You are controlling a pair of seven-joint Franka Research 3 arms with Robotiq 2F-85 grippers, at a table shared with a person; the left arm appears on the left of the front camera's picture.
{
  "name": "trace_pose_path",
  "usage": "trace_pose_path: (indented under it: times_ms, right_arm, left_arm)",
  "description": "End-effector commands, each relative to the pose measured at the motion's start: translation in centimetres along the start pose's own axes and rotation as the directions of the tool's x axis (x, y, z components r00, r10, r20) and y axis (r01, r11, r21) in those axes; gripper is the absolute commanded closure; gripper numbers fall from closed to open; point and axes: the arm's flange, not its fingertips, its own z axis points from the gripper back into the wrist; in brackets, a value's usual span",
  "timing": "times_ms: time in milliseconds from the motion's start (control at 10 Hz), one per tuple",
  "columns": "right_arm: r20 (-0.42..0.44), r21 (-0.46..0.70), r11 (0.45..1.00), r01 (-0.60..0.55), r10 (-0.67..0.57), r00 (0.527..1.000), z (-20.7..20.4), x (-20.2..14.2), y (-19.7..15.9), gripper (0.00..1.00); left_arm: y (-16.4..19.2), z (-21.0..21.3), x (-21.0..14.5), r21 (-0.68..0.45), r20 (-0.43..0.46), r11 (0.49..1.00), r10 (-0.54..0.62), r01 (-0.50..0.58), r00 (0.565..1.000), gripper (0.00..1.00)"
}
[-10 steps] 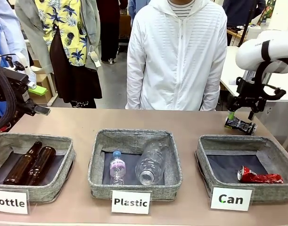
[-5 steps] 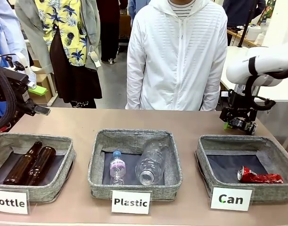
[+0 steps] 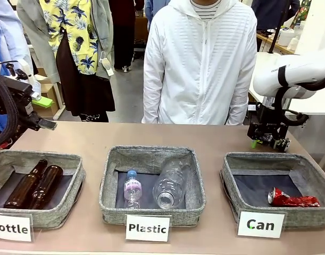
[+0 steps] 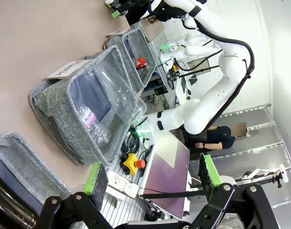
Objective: Sort the can waste into the basket.
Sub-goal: Pick up the can waste from the table and place it in the right Fabric basket.
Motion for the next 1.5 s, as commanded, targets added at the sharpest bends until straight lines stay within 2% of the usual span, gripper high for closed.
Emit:
trace_pose_path:
  times_ms: [0, 300, 500, 700, 800, 900, 1100, 1400]
  right_arm:
    - [-0.013, -0.022, 1.000, -0.006, 0.005, 1.000, 0.2, 0.3, -0.4, 0.11]
    - [-0.022, -0.001, 1.000, -0.006, 0.006, 1.000, 1.7, -2.5, -0.7, 0.11]
    - [0.074, -0.021, 0.999, -0.040, 0.041, 0.996, 4.6, -5.0, -1.1, 0.11]
    - [0.143, -0.057, 0.996, -0.063, 0.071, 0.987, 5.3, -5.0, -1.6, 0.11]
    - [0.144, -0.053, 0.994, -0.100, 0.107, 0.984, 5.2, -4.8, -1.8, 0.00]
    - [0.160, -0.067, 0.989, -0.130, 0.140, 0.977, 5.3, -4.5, -1.9, 0.00]
    - [0.205, -0.129, 0.954, -0.271, 0.294, 0.934, 5.6, -3.4, -2.8, 0.00]
    - [0.155, -0.227, 0.868, -0.441, 0.479, 0.864, 5.1, -2.0, -3.0, 0.00]
  left_arm:
    - [-0.2, 0.0, -0.1, 0.012, -0.005, 1.000, -0.001, 0.001, 1.000, 0.00]
    - [-0.2, 0.0, -0.1, 0.012, -0.005, 1.000, -0.001, 0.001, 1.000, 0.00]
    - [-0.2, 0.0, -0.1, 0.012, -0.005, 1.000, -0.001, 0.001, 1.000, 0.00]
    - [-0.2, 0.0, -0.1, 0.012, -0.005, 1.000, -0.001, 0.001, 1.000, 0.00]
    - [-0.2, 0.0, -0.1, 0.012, -0.005, 1.000, -0.001, 0.001, 1.000, 0.00]
    - [-0.2, 0.0, -0.1, 0.012, -0.005, 1.000, -0.001, 0.001, 1.000, 0.00]
    - [-0.2, 0.0, -0.1, 0.012, -0.005, 1.000, -0.001, 0.001, 1.000, 0.00]
    - [-0.2, 0.0, -0.1, 0.012, -0.005, 1.000, -0.001, 0.001, 1.000, 0.00]
